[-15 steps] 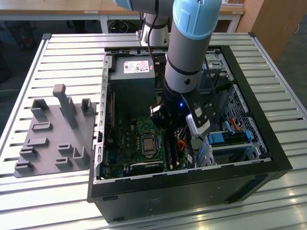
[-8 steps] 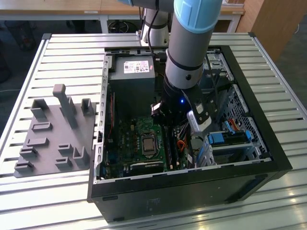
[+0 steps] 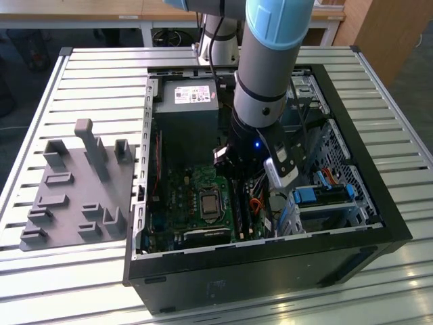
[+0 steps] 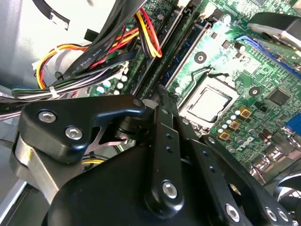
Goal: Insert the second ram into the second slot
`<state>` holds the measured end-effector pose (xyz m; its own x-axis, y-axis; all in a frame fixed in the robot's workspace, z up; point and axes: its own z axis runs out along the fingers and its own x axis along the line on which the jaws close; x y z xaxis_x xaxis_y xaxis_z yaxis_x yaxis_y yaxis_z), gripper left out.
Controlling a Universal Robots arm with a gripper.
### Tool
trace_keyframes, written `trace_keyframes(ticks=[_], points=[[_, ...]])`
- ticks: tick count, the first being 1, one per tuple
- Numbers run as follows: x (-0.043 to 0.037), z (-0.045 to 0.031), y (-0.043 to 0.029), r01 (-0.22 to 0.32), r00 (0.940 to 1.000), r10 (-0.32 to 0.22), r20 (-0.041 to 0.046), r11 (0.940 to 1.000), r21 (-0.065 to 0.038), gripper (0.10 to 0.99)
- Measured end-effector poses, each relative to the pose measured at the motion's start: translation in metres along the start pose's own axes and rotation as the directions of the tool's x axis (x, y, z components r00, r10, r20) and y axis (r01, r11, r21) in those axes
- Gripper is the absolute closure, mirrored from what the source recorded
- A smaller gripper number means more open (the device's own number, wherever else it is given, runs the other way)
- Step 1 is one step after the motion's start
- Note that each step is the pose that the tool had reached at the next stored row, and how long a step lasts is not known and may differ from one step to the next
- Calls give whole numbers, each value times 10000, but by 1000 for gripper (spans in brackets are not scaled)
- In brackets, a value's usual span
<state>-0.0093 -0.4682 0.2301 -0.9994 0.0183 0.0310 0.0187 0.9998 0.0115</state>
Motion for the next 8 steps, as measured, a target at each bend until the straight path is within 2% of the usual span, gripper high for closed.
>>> trace_keyframes(ticks=[8], points=[[-4,45,0,0,10000,0,0,10000,1,965]])
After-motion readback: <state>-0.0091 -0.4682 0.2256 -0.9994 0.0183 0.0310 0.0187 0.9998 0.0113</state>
